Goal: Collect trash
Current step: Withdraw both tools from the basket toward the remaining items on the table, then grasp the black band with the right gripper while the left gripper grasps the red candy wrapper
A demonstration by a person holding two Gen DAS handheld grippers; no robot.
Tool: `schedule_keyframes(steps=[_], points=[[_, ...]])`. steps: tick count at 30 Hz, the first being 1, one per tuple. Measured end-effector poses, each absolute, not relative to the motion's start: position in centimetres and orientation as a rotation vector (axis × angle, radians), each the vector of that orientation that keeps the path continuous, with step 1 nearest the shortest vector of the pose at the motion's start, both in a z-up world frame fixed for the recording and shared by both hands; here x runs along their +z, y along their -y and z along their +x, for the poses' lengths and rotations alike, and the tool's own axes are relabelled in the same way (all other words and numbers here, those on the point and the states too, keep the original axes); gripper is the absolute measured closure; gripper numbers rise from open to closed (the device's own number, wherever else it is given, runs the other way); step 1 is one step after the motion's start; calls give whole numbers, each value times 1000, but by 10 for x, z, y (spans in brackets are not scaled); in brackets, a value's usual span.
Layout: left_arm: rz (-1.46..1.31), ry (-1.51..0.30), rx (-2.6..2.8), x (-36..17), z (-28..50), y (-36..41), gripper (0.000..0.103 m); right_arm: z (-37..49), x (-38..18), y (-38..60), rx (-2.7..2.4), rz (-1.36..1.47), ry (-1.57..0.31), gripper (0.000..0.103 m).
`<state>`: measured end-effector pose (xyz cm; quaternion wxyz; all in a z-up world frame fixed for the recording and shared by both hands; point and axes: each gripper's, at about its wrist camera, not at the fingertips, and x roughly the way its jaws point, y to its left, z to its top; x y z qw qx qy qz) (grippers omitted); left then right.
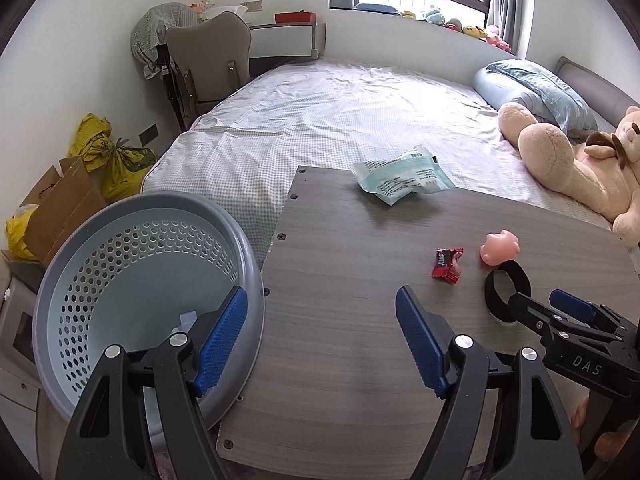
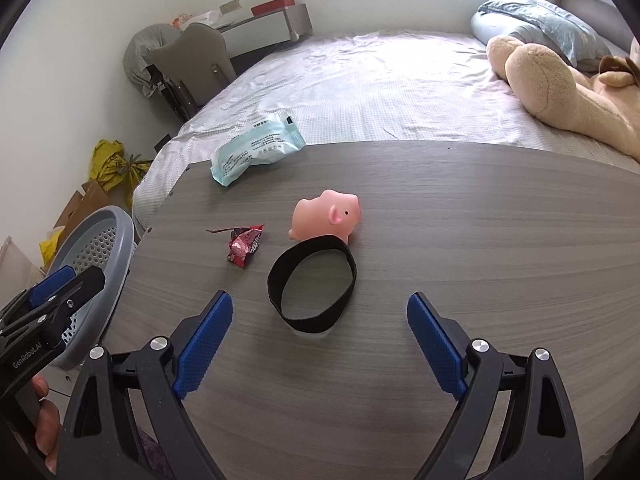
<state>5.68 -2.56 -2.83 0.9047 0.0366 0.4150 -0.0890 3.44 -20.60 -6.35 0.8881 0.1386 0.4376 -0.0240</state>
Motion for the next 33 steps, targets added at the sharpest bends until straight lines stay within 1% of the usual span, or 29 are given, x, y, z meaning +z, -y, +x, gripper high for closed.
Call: schedule_keyframes(steps=[4, 6, 11, 16, 18, 20, 23, 26, 27, 29, 32, 33], points=[[68, -871, -183, -34, 61, 25, 30, 40, -67, 203, -53, 276, -926, 16], [69, -881, -183, -37, 63, 25, 30, 43, -69, 202, -57, 272, -937, 17], [67, -893, -189, -42, 65, 26, 30, 47, -74, 201, -70, 263, -955, 25], [66, -899, -193, -44, 65, 27, 30, 51, -75, 196, -87, 224, -963, 25], [66, -901, -196, -44, 65, 28, 30, 53, -75, 193, -88, 207, -964, 28], [67, -902, -198, -44, 65, 29, 30, 54, -75, 190, -93, 186, -963, 33], [67, -902, -203, -44, 65, 30, 30, 55, -75, 189, -92, 172, -959, 43], [68, -905, -206, -44, 64, 31, 30, 54, -75, 190, -84, 170, -954, 61], [68, -905, -207, -44, 64, 31, 30, 54, -74, 191, -79, 174, -953, 63], [71, -905, -208, -43, 64, 32, 30, 52, -74, 193, -65, 194, -952, 75], [76, -907, -212, -43, 64, 35, 30, 48, -73, 197, -53, 226, -949, 82], [77, -908, -215, -43, 63, 37, 30, 46, -73, 199, -49, 239, -947, 83]])
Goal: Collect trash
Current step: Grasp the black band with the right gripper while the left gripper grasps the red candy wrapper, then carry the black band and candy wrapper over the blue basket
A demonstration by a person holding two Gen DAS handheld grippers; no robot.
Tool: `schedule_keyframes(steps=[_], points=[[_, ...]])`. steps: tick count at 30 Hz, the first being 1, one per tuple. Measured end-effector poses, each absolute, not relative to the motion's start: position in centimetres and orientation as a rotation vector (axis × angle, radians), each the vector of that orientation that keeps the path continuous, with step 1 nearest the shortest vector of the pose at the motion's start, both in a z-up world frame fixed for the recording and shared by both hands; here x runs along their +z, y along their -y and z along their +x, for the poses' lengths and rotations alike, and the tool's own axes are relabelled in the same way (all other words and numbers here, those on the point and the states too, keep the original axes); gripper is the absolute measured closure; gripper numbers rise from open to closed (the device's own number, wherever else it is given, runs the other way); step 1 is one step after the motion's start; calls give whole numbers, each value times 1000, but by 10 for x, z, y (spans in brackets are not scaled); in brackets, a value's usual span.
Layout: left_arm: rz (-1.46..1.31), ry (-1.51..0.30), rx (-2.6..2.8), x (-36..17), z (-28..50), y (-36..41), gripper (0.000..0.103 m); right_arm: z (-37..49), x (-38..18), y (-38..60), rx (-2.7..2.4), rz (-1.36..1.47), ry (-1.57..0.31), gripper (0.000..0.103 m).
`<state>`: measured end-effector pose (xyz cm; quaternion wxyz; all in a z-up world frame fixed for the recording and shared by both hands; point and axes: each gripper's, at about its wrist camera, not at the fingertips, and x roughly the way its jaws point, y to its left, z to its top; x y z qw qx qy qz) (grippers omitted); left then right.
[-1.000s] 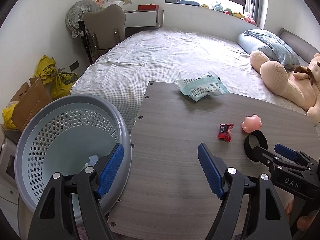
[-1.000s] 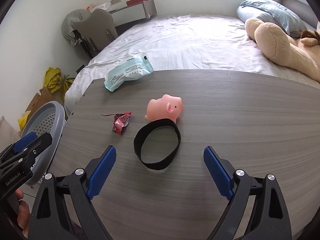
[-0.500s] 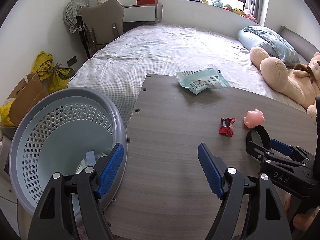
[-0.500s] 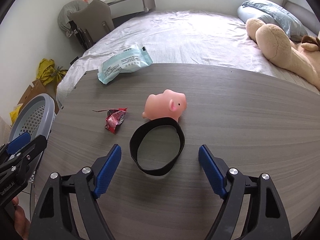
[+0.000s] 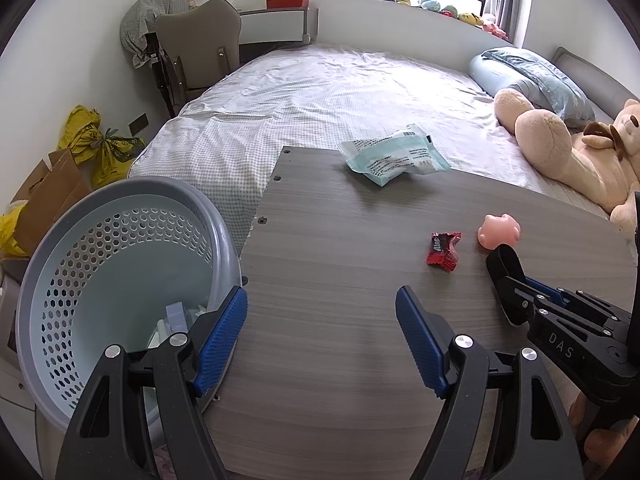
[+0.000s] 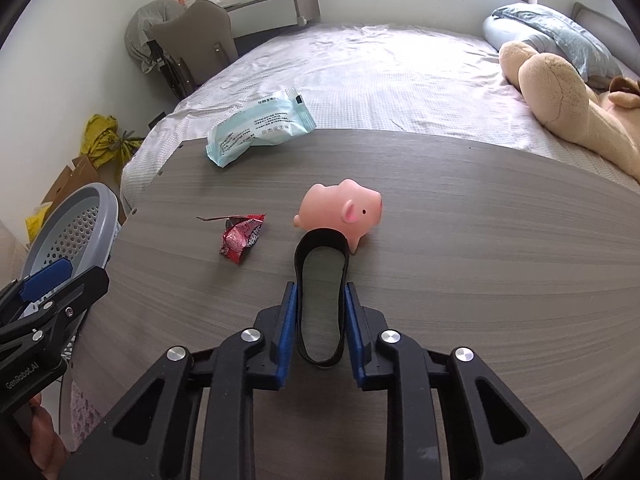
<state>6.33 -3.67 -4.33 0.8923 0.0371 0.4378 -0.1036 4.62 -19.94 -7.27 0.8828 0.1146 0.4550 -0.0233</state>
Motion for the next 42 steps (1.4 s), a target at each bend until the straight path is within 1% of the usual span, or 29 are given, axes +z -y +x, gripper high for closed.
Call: schedule_keyframes(steps=[3, 19, 24, 35, 36, 37, 38, 41, 42], points=[[84, -910, -222, -43, 63, 42, 30, 39, -70, 206, -43, 271, -936, 85], [126, -931, -289, -51, 71, 106, 30, 4, -64, 264, -82, 377, -872, 85], [156, -933, -288, -60, 82, 124, 30, 5, -63, 277, -86, 401, -851, 85], [183, -939, -266, -78, 102, 140, 30, 8, -73, 288, -63, 451, -849, 85], [181, -940, -270, -79, 102, 141, 32, 8, -73, 289, -61, 454, -848, 85], [180, -941, -275, -79, 103, 142, 36, 8, -73, 289, -60, 456, -847, 85], [178, -949, -286, -81, 104, 143, 54, 8, -73, 290, -59, 458, -846, 85], [162, -949, -320, -81, 103, 143, 84, 8, -73, 292, -58, 463, -844, 85], [150, -955, -331, -81, 103, 142, 84, 8, -73, 292, -58, 463, -844, 85]])
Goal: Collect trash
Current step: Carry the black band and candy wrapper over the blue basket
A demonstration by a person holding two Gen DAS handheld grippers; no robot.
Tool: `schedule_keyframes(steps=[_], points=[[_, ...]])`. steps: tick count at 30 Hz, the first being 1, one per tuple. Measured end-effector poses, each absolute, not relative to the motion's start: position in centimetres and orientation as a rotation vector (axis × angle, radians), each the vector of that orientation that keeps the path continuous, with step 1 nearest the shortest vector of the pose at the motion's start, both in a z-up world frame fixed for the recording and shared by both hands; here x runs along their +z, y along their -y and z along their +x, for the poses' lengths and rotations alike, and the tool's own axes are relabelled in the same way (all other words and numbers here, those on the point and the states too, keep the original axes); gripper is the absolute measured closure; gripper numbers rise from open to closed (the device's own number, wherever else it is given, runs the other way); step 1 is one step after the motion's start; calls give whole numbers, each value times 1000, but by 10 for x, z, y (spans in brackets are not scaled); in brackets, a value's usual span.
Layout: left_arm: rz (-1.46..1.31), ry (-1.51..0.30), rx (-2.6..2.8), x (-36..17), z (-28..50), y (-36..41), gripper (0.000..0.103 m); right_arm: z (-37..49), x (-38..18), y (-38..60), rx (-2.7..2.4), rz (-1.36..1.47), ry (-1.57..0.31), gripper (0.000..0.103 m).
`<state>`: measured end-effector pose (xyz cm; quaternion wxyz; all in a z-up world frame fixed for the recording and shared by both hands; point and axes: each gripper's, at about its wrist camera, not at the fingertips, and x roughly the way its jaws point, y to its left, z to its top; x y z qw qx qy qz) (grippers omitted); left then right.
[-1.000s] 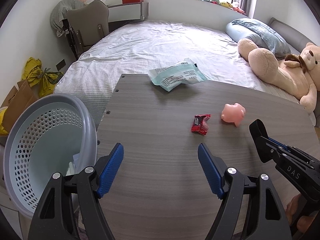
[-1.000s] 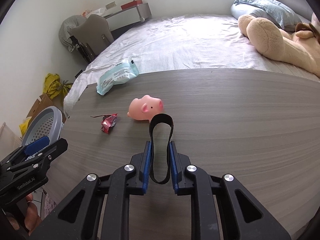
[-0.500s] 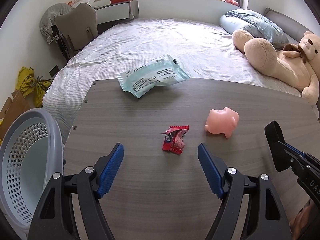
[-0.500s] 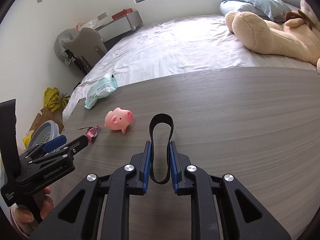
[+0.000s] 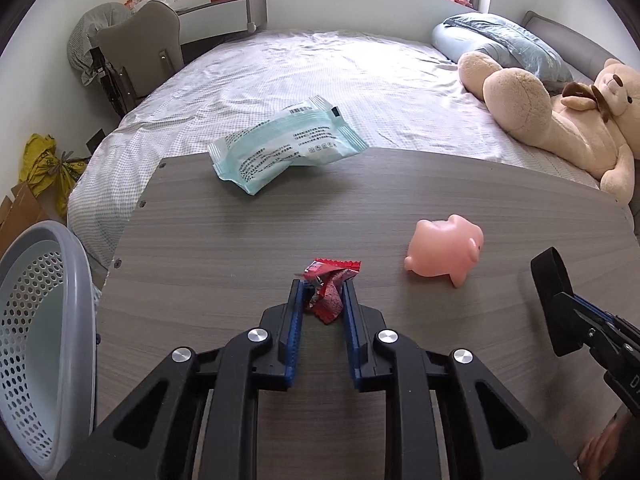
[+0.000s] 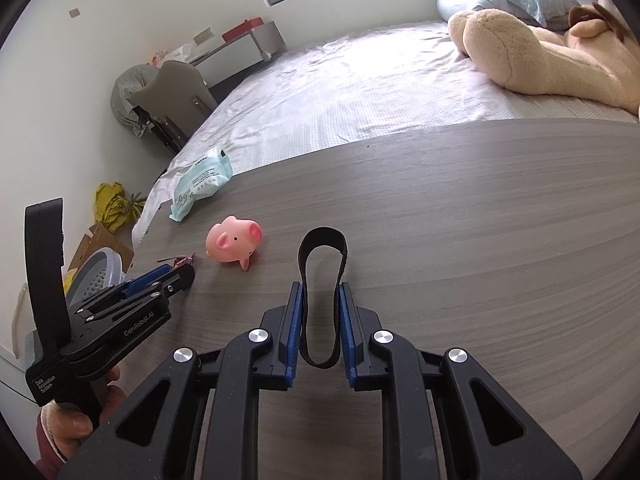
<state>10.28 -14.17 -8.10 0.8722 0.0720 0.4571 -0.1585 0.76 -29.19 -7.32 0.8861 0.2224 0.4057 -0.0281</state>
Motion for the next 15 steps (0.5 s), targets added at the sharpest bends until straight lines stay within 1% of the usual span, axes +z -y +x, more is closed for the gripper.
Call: schedule_keyframes(steps=[6, 15], points=[[126, -962, -338, -75, 94, 133, 84, 5, -72, 290, -65, 454, -843, 85], [138, -913, -300, -51, 64, 109, 84, -8, -62, 272, -43, 437, -843, 85]])
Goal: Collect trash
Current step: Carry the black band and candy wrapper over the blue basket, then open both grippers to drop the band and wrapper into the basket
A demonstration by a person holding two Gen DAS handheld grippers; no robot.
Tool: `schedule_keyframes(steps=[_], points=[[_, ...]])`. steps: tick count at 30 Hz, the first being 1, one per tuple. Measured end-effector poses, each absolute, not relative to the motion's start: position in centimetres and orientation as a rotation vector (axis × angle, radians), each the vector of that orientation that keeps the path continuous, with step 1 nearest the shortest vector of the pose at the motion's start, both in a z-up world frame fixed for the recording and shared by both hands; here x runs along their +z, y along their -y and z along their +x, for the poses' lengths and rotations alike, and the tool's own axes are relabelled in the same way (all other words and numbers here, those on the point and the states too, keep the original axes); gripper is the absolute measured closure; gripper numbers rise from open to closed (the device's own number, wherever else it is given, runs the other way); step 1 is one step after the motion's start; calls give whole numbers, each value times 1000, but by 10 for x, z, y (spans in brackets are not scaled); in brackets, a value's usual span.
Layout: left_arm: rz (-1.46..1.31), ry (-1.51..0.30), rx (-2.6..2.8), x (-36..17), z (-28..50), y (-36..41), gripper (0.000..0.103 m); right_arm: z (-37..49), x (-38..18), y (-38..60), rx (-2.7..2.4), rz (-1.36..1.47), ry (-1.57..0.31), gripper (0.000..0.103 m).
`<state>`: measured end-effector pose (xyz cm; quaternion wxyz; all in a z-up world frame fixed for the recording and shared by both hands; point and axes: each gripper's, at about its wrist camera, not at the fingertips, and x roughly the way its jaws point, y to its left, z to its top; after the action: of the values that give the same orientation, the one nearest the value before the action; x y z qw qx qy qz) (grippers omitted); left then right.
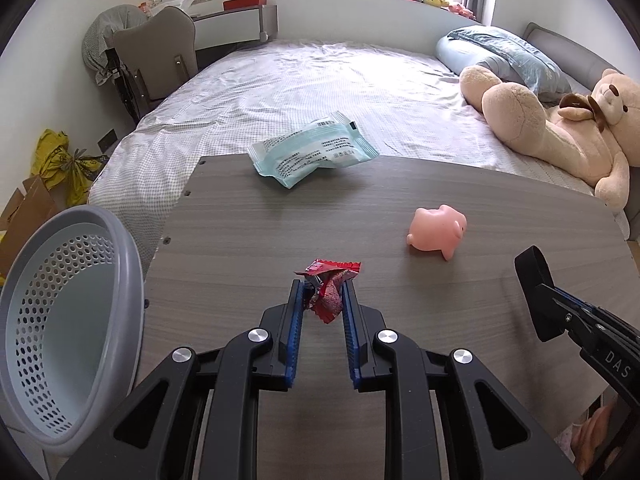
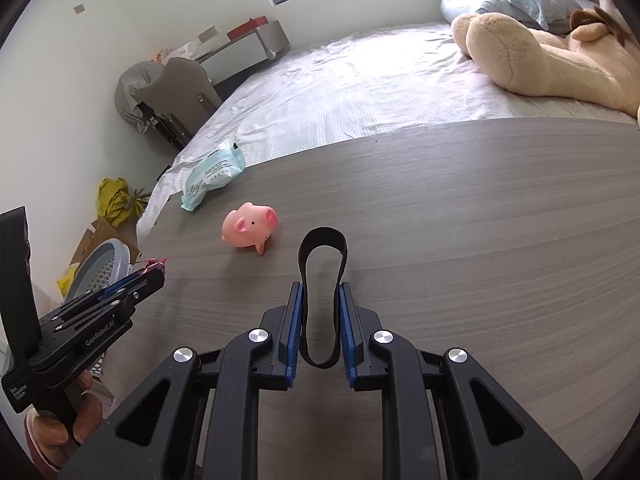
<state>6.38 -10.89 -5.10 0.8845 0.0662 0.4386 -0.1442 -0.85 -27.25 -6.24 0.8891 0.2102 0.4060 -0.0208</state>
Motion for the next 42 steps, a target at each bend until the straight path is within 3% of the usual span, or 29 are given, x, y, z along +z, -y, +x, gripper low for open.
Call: schedule_keyframes(steps=[22, 42], points=[[2, -780, -168, -4, 26, -25, 84, 4, -14, 126, 193, 255, -841, 85], [-67, -858, 24, -24, 58, -149, 83, 76, -19, -2, 406, 138, -883, 85]])
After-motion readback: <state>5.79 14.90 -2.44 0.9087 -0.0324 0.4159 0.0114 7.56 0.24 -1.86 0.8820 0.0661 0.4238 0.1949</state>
